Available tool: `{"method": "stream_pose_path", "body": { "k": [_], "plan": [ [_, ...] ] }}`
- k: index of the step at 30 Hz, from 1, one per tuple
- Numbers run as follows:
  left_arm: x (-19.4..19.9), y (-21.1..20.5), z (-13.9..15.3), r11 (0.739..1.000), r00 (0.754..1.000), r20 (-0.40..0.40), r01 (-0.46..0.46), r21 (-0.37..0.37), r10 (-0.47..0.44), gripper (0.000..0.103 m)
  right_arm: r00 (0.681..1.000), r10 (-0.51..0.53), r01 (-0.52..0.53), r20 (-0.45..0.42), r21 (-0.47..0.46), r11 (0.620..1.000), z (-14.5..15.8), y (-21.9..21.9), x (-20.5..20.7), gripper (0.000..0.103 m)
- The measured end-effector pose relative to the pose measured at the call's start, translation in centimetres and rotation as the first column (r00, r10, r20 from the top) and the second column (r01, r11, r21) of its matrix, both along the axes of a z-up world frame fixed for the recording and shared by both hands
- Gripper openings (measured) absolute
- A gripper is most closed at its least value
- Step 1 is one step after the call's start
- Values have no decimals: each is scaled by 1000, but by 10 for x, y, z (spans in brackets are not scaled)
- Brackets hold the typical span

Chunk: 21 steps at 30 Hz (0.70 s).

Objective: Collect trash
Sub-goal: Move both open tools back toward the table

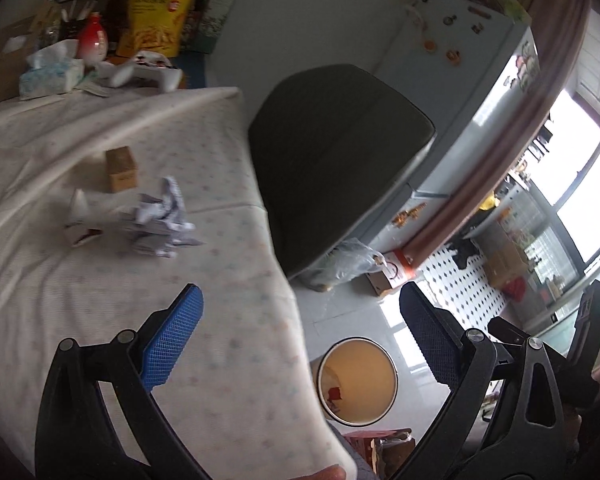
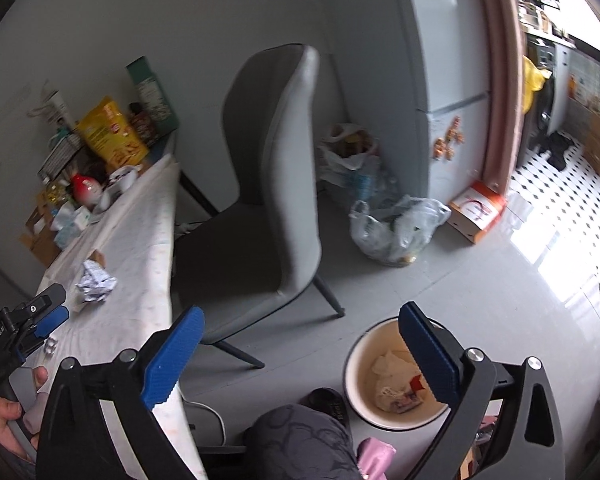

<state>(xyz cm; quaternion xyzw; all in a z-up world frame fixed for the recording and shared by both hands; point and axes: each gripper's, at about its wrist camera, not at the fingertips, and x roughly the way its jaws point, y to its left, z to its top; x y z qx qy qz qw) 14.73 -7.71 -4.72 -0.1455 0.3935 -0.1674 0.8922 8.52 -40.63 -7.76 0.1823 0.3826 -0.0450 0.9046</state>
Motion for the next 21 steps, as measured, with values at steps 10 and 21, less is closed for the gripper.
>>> {"method": "stream_pose_path", "body": {
  "k": [10,21],
  "plan": [
    [-12,83,2,987,987,8,-157,-13,158,97,991,135,-135,19,-19,991,14,71,25,95],
    [-28,160,-6,952,953,-6,-304,24,304,97,960,280,-279,27,-36,959,25,141,52,92]
  ]
}}
